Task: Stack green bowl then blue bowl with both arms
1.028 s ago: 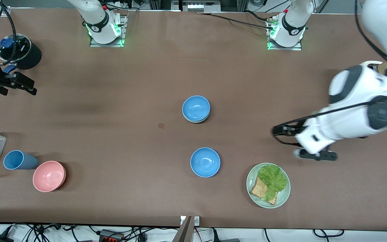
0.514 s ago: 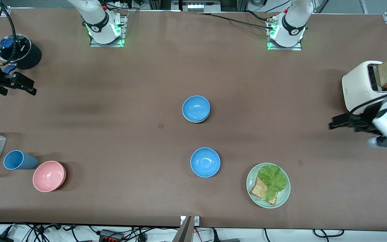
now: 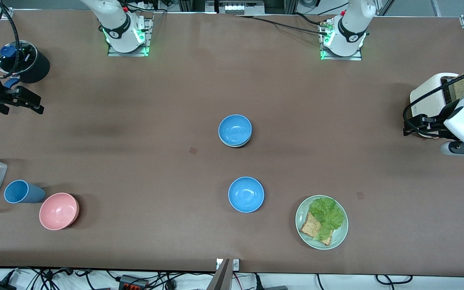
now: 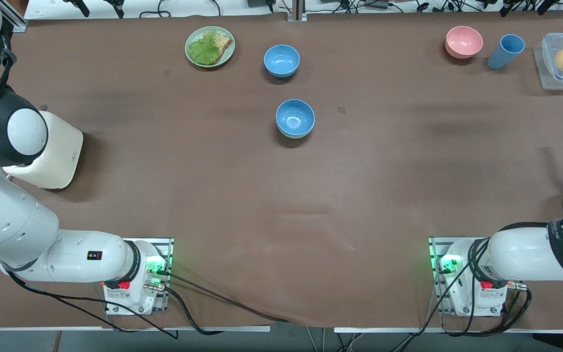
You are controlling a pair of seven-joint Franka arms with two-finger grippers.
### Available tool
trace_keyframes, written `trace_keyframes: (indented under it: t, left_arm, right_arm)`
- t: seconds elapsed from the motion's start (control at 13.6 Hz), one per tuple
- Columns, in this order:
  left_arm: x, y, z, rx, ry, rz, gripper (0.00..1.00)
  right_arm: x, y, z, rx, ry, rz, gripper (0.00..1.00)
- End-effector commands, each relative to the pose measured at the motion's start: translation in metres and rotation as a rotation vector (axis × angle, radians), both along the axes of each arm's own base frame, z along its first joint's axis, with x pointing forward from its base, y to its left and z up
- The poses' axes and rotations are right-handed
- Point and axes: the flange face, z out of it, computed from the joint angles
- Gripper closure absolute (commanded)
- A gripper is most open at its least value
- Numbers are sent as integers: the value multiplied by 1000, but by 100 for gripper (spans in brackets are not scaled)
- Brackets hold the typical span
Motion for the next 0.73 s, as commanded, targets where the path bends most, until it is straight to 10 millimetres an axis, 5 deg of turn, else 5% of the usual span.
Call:
trace_keyframes:
  t: [0.0,0.66]
  left_arm:
    - [-4,-7,4,-29,-12,-19,0]
    - [-32,-2,-14,-43,-57,-22,0]
  right_arm:
    - [-4,-2,3,6,1,10,0]
    - [-5,1,4,3,3,18,0]
